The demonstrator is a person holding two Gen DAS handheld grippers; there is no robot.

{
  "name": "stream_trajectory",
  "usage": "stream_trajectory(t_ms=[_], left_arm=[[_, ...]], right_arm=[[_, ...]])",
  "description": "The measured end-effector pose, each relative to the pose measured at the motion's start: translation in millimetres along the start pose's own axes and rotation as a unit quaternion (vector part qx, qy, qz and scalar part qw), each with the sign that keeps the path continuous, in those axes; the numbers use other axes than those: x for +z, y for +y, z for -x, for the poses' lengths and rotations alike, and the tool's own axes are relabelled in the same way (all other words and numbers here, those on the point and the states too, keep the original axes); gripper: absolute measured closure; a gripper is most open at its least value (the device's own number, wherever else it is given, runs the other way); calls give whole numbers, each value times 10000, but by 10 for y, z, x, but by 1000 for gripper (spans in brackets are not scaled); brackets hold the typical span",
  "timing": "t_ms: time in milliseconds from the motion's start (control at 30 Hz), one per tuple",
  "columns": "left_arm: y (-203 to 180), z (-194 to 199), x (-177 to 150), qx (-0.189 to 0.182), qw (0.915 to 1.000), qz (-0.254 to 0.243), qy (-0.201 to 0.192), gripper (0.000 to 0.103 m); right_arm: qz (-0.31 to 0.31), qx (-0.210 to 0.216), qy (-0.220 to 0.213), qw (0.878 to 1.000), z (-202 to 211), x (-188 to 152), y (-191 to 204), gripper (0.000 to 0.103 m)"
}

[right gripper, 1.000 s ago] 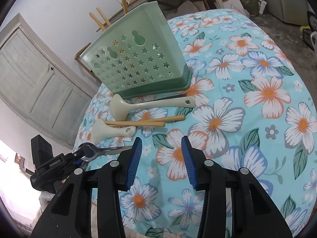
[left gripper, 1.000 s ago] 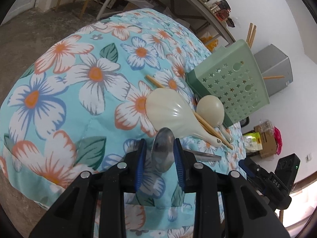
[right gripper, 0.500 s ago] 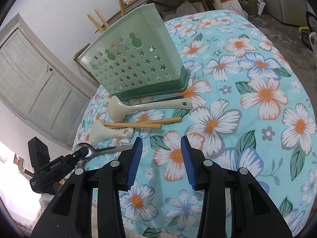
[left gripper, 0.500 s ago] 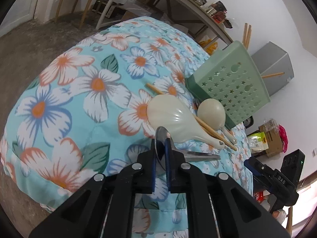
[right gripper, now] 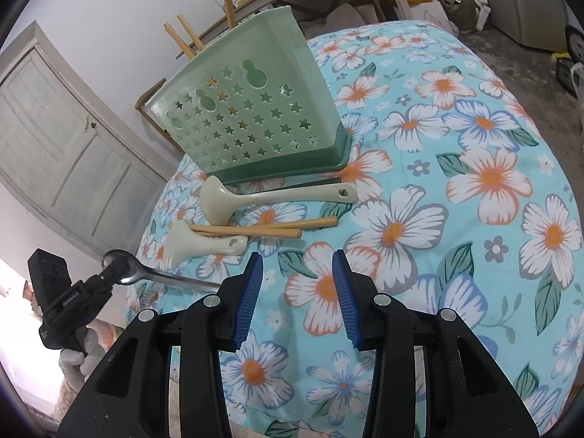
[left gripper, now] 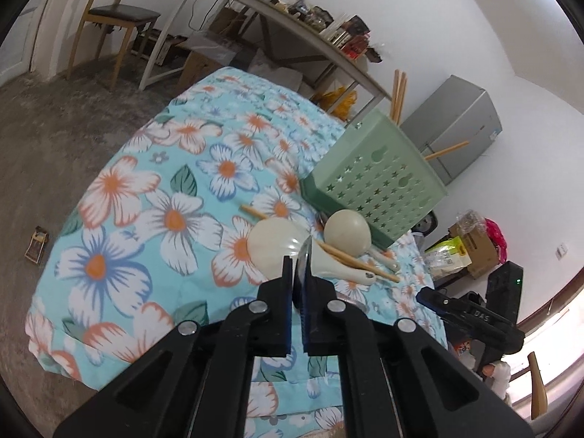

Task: Organize utensils
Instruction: 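Lift the metal spoon off the bedspread with the left tool, then grasp a white ceramic spoon with the right tool while the left tool holds the metal spoon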

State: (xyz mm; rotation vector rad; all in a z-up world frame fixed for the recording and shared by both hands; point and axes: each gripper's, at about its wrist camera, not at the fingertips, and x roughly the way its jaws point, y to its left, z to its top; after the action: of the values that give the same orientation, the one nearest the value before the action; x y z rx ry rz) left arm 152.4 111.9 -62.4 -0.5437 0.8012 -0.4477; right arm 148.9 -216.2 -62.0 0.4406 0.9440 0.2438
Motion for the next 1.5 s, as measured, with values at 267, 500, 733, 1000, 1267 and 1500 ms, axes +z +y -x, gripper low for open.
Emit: stream_trajectory(t_ms=[267, 500, 733, 1000, 1267, 1500], left_arm=[[93, 167, 60, -166, 9995, 98, -244, 100], [261, 418, 168, -159, 9977, 319, -580, 100], [440, 745, 284, -68, 9917, 565, -1156, 100], [666, 864, 377, 30, 9861, 775, -1468, 100], [834, 770, 416, 15, 9850, 874, -1486, 100], [960, 712, 442, -9, 9840, 956, -1501, 100]], right_arm=[[114, -23, 1, 9999, -17, -7, 86, 64], [650, -99, -73, 9978, -12, -21, 274, 64], [2470, -287, -103, 9685, -208, -90, 939, 58], [5027, -1141, -354, 8561, -715, -533, 1713, 58], [6479, -1872, -85, 7383, -1181, -960, 1845, 71], [6774, -2376, -521, 6942, -1265, -1053, 1938, 71]])
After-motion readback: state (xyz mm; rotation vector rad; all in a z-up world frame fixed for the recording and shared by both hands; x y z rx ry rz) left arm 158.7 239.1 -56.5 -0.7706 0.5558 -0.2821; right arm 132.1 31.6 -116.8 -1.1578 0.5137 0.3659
